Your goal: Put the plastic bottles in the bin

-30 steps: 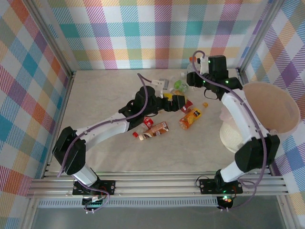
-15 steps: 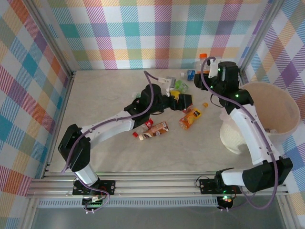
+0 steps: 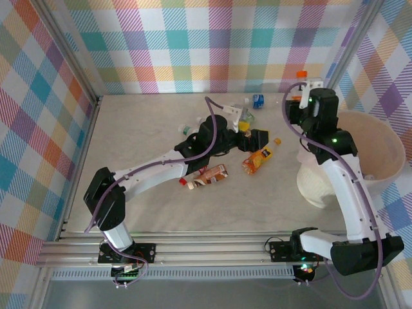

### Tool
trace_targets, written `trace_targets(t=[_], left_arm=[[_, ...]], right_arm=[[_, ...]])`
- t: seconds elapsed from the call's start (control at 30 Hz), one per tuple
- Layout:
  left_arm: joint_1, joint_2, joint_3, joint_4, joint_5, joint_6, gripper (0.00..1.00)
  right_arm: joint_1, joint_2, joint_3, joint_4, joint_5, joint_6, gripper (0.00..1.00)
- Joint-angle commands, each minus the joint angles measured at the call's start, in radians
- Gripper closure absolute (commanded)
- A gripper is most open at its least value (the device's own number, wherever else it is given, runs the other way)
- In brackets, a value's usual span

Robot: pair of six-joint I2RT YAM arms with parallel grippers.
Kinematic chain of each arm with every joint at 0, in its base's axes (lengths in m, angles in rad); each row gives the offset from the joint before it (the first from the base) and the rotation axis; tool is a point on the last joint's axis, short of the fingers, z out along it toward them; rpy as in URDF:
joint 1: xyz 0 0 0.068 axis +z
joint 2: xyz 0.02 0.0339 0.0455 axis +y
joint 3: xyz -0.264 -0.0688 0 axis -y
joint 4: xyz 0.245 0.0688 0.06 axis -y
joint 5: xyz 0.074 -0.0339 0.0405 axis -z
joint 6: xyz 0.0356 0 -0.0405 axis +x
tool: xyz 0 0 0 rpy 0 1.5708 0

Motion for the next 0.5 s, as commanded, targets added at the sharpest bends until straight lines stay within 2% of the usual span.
trace_targets(t=[0.0,0.23,0.47], left_arm=[[-0.005,0.005,0.02,-0.004,-0.024,0.027,0.0],[-0.005,-0.011,0.027,-0.069,-0.038,0.045,0.0],[-0.005,-0.024,0.025,-0.1,-0.044,0.068,0.0]], right_arm=[[-0.097,-0.062,-0.004,-0.002,0.096,-0.035,0.51],[-0.337,-0.14,-0.05,-0.028,0.008,0.072,0.5],[-0.379,-0.254,-0.215,-0.008,0.016,0.281,0.47]])
